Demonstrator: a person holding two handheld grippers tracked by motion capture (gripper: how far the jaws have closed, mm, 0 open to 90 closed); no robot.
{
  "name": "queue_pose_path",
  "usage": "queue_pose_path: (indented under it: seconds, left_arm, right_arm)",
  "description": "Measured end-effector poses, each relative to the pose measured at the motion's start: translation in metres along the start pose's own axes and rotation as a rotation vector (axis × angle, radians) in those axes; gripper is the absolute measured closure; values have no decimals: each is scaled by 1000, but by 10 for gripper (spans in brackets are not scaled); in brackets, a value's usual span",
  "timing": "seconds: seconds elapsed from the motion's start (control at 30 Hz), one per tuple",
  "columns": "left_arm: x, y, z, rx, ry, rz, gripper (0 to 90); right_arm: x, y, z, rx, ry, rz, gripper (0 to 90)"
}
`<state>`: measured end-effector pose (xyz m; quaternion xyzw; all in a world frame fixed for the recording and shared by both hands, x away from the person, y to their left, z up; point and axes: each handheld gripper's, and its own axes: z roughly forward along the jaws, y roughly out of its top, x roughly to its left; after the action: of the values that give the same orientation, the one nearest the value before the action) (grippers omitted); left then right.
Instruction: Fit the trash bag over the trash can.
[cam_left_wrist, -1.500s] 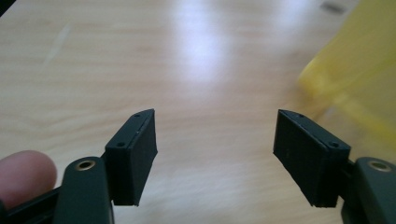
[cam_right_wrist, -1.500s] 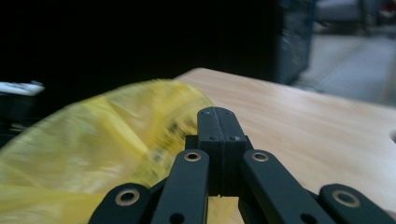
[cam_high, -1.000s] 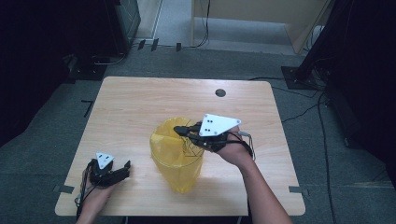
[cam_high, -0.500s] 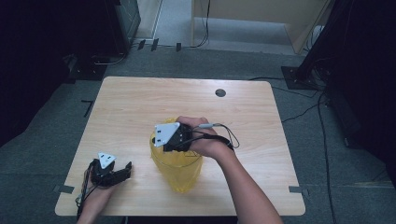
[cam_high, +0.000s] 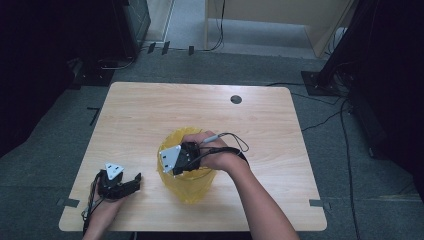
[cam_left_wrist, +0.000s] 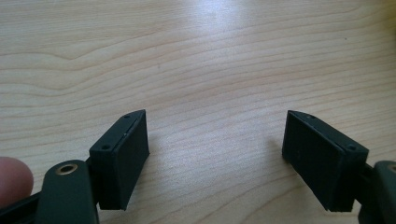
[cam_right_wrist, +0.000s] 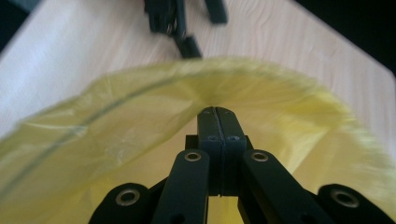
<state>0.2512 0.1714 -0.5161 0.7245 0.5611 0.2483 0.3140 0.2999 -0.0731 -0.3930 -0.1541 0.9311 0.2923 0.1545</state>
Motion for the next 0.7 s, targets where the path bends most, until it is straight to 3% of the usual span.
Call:
queue_pose_path:
  seconds: [0.13,0.23,0.3,0.37,0.43,0.5,0.63,0.7]
  left_arm:
    - [0,0,0,2,2,-1,223]
    - [0,0,0,0,3,-1,224]
    - [0,0,0,0,3,-2,224]
    - [-1,0,0,0,3,-2,224]
    - [-1,0,0,0,3,-3,224]
    - [-1,0,0,0,3,-4,224]
    - [-1,1,1,0,4,-5,223]
    - [-1,1,1,-3,3,-8,224]
  right_arm:
    - [-8,-2,-18,-79,-59,60,900]
    - [-15,-3,-18,-42,-148,120,900]
    - [-17,-2,-13,-9,-172,144,900]
    - [-15,1,-6,8,-152,122,900]
    - [-10,4,3,44,-124,70,900]
    - [-6,5,7,45,-84,30,900]
    - [-2,3,3,-15,21,-26,900]
    - [-1,1,0,-31,40,-37,900]
